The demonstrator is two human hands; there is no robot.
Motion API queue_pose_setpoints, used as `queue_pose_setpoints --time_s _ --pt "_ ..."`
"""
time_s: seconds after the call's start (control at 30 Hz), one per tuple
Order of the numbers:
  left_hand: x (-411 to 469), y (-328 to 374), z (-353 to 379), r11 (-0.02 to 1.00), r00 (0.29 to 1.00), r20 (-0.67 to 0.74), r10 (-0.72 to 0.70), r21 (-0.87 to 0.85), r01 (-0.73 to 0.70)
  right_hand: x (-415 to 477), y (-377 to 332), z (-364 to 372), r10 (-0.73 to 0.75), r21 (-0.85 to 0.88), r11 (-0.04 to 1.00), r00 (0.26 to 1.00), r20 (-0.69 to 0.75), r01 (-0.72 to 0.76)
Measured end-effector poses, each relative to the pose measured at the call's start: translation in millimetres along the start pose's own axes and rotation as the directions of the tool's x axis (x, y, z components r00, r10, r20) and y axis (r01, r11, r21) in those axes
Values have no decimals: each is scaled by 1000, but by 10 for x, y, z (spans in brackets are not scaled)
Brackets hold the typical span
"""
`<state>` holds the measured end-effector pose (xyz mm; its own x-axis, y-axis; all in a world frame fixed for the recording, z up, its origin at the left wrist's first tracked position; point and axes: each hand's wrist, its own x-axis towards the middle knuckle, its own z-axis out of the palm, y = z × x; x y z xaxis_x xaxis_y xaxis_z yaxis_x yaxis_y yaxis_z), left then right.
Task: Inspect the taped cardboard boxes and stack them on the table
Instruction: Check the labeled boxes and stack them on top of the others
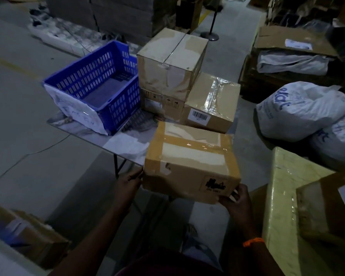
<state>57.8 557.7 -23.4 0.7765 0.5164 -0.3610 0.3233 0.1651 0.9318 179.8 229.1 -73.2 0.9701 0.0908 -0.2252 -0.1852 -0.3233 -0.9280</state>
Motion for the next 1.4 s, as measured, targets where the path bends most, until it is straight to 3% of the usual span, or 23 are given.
queue_pose_setpoints --time_s 0.27,0.4,0.57,0.77,0.87,1.03,1.13,1.23,1.3,1.4 --pt "-88 -268 10 970 969 -40 -244 14 245 -14 248 -144 84 -67 994 996 18 -82" --pt "54 -182 32 981 983 29 -183 76 181 153 140 -189 156 -2 988 988 21 -156" --pt "329 6 112 980 994 78 -77 190 61 334 -232 -65 98 25 995 995 -7 -97" --pt "634 396 392 954 996 88 26 296 -51 718 -536 109 61 -31 998 995 85 -58" --pt "746 452 475 930 998 59 -36 366 12 797 -584 153 69 -46 997 993 97 -65" --pt "754 429 462 980 998 17 -55 190 50 686 -771 105 -21 -26 999 1000 -8 21" --pt "677 472 460 997 999 -23 -49 -63 47 608 -908 -27 -41 186 981 992 -119 62" --pt "605 605 499 950 989 -121 -80 -310 39 578 -1076 -111 22 443 895 989 -147 46" --pt "553 698 510 941 988 -126 -91 -335 44 570 -1158 -148 70 519 855 987 -146 16" --pt "486 717 478 963 997 -7 -83 -258 78 515 -1151 -166 96 506 862 987 -131 -16"
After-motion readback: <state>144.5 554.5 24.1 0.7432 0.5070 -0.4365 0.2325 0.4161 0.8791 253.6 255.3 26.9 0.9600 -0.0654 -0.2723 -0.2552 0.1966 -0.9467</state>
